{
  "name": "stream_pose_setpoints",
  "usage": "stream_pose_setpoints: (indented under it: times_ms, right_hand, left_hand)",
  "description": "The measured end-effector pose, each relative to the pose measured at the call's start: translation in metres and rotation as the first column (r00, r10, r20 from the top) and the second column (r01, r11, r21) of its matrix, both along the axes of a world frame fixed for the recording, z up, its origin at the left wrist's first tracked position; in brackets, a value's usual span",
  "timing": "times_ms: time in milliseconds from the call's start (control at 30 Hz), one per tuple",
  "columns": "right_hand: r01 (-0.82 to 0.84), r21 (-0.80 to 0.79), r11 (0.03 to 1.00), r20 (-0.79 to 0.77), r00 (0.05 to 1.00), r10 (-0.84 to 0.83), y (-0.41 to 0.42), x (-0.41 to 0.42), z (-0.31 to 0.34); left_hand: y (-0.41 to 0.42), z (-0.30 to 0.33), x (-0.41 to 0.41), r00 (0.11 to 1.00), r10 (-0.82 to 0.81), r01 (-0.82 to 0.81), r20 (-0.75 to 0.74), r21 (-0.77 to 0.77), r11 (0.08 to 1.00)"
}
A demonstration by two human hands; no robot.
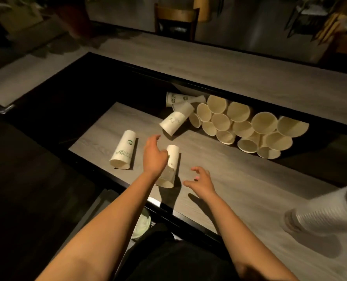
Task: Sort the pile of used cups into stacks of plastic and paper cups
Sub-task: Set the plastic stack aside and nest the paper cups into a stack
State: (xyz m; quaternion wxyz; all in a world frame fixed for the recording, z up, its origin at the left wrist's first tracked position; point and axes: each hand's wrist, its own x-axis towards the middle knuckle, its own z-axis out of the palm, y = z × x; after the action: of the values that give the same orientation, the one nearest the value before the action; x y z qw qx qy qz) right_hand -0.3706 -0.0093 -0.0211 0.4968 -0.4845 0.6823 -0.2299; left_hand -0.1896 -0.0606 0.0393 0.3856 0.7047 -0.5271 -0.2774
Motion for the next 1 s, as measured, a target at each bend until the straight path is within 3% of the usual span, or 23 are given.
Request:
stream_pose_setpoints:
  times_ms: [167, 267, 367, 500, 667, 767, 900, 1000]
  right_hand:
    - [-0.271, -0.065, 0.96, -0.166, 0.952, 0.257, -0.021, 0.062, 0.004]
    - [-0.441, -0.016, 0.898, -0.372, 0.836, 0.404, -0.035, 0.094, -0.002]
    - [-0.476, 0.011, 0.879, -0.476, 0.771, 0.424, -0.039, 0.11, -0.011]
    - [-0.399, -0.028, 0.916, -0.443, 0.827, 0.347, -0.039, 0.114, -0.014]
    - [-0.285, -0.027, 0.958, -0.448, 0.86, 0.243, -0.04, 0.099, -0.011]
    - [-0.111, -0.082, 0.99, -0.383, 0.921, 0.072, -0.045, 0.089, 0.0]
    - [0.188, -0.18, 0.965, -0.338, 0.91, -0.24, -0.055, 0.072, 0.021]
    - [0.324, -0.211, 0.922, -0.256, 0.893, -0.372, -0.057, 0.052, 0.034]
  left_hand:
    - [-0.01, -0.006, 0.083, 0.958, 0.193, -0.218, 0.212, 0.1, 0.971]
    - [-0.013, -0.018, 0.13, 0.892, -0.008, -0.132, 0.453, 0.277, 0.952]
    - [-0.012, -0.035, 0.159, 0.834, -0.229, -0.059, 0.502, 0.495, 0.867]
    - [-0.013, -0.05, 0.174, 0.78, -0.365, -0.007, 0.509, 0.589, 0.808]
    - [-0.027, -0.055, 0.167, 0.681, -0.389, 0.093, 0.621, 0.453, 0.887]
    - [-0.036, -0.054, 0.155, 0.65, -0.412, 0.17, 0.638, 0.406, 0.898]
    - [-0.05, -0.046, 0.137, 0.697, -0.423, 0.258, 0.58, 0.347, 0.902]
    - [-0.052, -0.04, 0.122, 0.753, -0.427, 0.293, 0.501, 0.326, 0.899]
